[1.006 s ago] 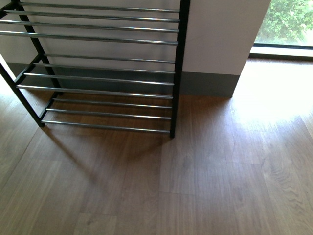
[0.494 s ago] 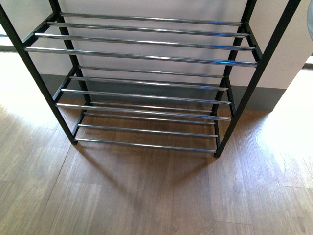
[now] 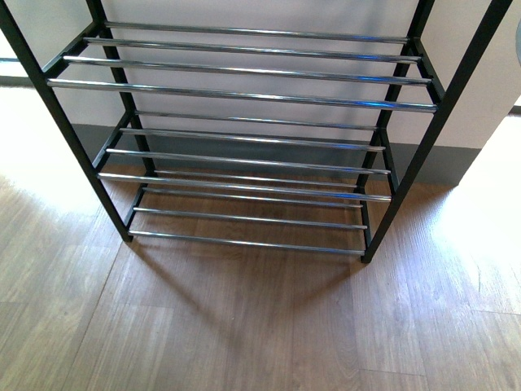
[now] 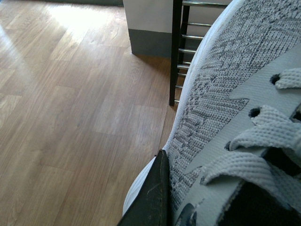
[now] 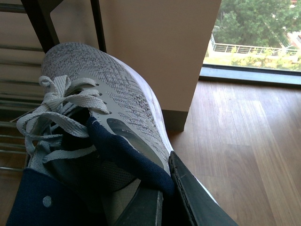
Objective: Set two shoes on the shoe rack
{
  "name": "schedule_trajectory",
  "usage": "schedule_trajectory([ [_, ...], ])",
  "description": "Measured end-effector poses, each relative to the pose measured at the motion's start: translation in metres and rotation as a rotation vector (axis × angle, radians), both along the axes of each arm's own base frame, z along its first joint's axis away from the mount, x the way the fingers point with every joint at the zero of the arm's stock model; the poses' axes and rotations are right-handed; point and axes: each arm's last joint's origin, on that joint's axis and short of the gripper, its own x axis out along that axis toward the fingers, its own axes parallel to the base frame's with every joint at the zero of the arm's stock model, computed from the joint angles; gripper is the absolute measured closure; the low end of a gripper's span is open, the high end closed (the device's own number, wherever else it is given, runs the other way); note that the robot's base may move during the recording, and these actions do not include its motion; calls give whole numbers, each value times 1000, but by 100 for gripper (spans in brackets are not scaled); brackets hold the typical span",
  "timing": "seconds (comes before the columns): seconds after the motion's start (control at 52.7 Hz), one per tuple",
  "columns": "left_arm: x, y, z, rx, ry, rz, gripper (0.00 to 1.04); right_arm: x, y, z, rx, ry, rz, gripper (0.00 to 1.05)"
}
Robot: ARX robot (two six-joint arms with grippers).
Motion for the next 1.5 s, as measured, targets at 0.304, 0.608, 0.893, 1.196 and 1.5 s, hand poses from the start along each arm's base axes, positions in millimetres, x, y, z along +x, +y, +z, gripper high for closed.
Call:
schedule_trajectory([
  [0.304,0,0,0,-2,2,-5,103,0,-1,0,-3,3,-18,103],
  [0.608,0,0,0,-1,2,-2,103,0,0,0,1,-2,5,103],
  [0.893,0,0,0,0,2,0,103,0,0,0,-1,2,-9,103],
  [1.196,0,0,-1,0,3,0,103,0,0,0,0,1,-3,103],
  [1.5,0,0,0,0,2,0,103,0,0,0,0,1,-3,103],
])
